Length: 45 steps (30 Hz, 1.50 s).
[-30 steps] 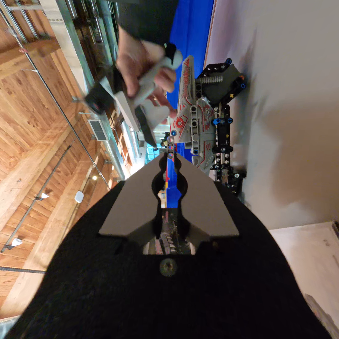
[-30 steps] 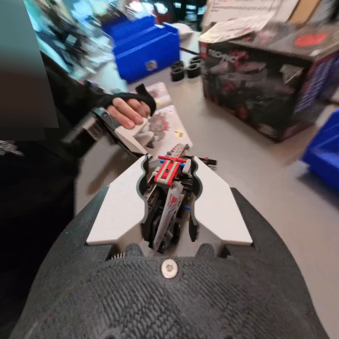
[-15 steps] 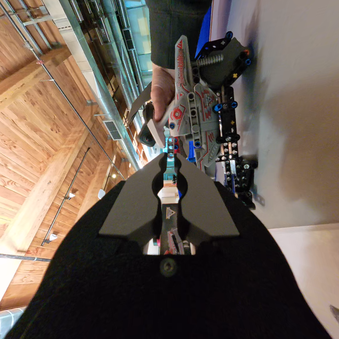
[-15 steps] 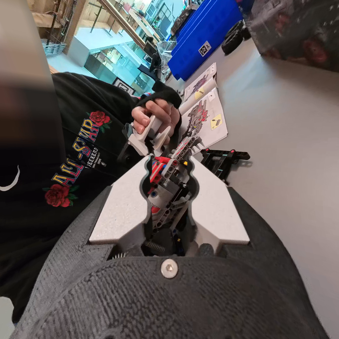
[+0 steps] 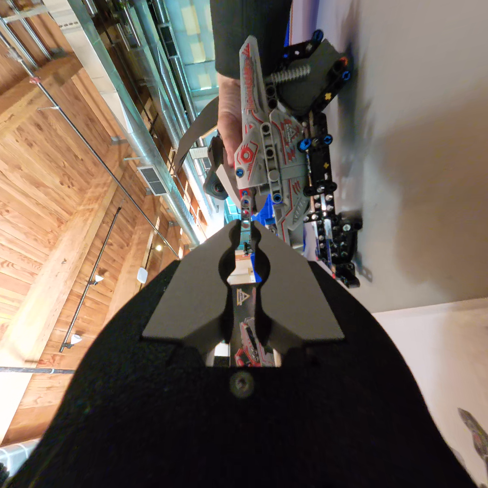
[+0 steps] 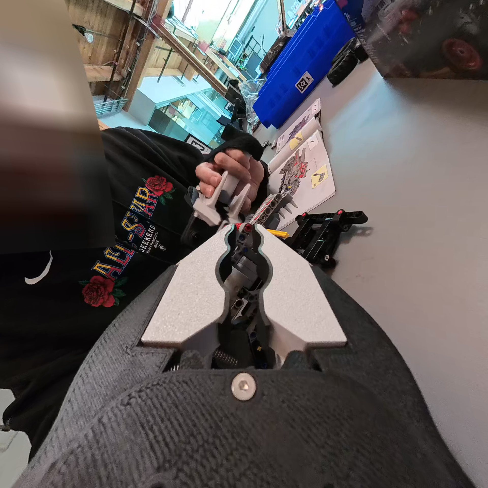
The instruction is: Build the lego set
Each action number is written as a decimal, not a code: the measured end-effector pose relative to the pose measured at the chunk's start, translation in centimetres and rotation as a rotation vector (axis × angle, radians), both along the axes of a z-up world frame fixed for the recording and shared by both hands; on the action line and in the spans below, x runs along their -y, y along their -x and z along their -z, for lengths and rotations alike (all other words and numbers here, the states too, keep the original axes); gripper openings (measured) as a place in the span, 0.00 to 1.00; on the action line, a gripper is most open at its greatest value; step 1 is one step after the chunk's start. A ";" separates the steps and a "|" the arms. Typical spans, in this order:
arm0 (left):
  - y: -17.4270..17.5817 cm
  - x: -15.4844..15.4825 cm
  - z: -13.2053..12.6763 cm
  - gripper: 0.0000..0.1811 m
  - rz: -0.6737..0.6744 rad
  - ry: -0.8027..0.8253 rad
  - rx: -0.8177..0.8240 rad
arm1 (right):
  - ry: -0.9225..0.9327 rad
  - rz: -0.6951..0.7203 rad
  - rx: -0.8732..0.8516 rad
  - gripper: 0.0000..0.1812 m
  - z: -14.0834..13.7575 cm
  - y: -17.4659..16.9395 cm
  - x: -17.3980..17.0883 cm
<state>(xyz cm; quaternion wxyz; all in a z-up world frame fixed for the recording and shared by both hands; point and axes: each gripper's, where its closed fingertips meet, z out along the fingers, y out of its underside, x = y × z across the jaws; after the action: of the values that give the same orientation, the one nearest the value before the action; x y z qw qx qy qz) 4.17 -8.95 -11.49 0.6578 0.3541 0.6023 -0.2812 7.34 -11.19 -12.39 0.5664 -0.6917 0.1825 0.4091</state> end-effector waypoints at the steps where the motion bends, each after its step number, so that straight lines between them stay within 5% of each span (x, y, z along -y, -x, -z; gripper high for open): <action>1: 0.0 -0.1 0.0 0.02 0.006 -0.001 0.000 | -0.002 -0.001 0.001 0.06 0.0 0.0 0.0; 16: 0.2 0.7 0.4 0.02 -0.056 -0.038 0.061 | 0.012 0.063 0.055 0.05 0.1 -0.4 -0.2; 24: 0.0 0.6 0.3 0.02 -0.088 0.081 -0.121 | 0.029 0.083 0.070 0.05 0.2 -0.8 -0.4; 30: 0.1 0.8 0.4 0.02 -0.128 0.073 -0.047 | 0.018 0.093 0.055 0.05 0.3 -1.1 -0.4; 41: -0.1 0.9 0.6 0.02 -0.093 0.186 -0.365 | 0.040 0.105 0.079 0.05 0.4 -1.3 -0.4; 45: 0.0 0.9 0.7 0.02 -0.086 0.125 -0.237 | 0.037 0.105 0.072 0.05 0.4 -1.3 -0.3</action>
<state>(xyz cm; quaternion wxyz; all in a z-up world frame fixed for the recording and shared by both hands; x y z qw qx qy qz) 4.21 -9.88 -12.18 0.6143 0.2505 0.6718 -0.3296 8.67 -10.89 -12.75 0.5806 -0.7058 0.2056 0.3501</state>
